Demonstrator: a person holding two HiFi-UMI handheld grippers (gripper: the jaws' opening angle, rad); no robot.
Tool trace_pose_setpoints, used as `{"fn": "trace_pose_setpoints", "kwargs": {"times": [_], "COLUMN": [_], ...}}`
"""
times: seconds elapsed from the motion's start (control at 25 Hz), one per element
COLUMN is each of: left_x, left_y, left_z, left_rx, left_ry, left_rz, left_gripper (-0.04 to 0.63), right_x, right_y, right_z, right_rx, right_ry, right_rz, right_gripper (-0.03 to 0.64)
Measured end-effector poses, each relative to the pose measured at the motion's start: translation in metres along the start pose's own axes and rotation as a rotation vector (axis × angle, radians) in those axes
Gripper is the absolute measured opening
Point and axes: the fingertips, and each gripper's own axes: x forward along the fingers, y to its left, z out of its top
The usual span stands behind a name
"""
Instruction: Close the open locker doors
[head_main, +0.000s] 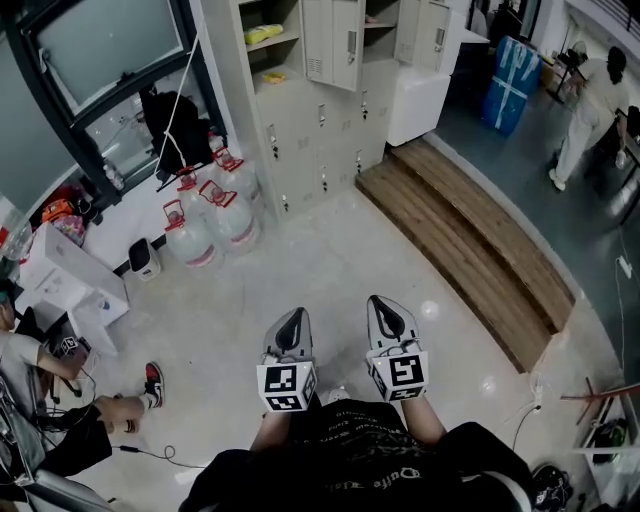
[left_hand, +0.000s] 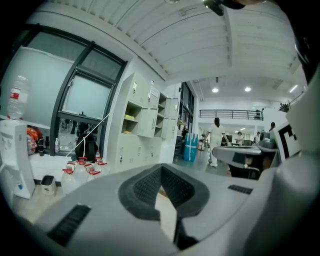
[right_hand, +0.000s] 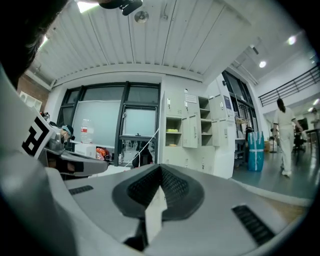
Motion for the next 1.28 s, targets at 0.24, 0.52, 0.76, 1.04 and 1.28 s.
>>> {"fn": "trace_pose_setpoints", "kwargs": {"times": [0.24,0.52,0.76,1.04,1.28], "left_x": [0.017,0.074,0.146,0.226,0.277], "left_y": [0.0,0.015,0.047,0.095,0.134], "left_z": [-0.012,-0.003,0.007,0.043,0.063], "left_rx": [0.001,0.014,0.028,0.042,0.086], "left_ry": [0.031,0.023,0.04,0.018,0.019], "left_rz": [0.009,-0.024,-0.038,-0.069,-0.106], "left_gripper": [0.007,0.008,0.008,0.008,0.008], "right_x": [0.005,0.046,0.114,0.203,0.266], "right_y": [-0.009,-0.032,-0.061,-0.079,-0.08], "right_z": [-0.014,-0.021,-0.018,-0.005,-0.003], "right_rx": [0.028,0.032,0.027,0.044,0.06], "right_ry": [0.026,0.051,0.079,0.054,0.051], "right_rz": [0.005,-0.02,-0.041,-0.064,-0.085], "right_gripper": [0.005,0.005,0.006,0.006,0.006]}}
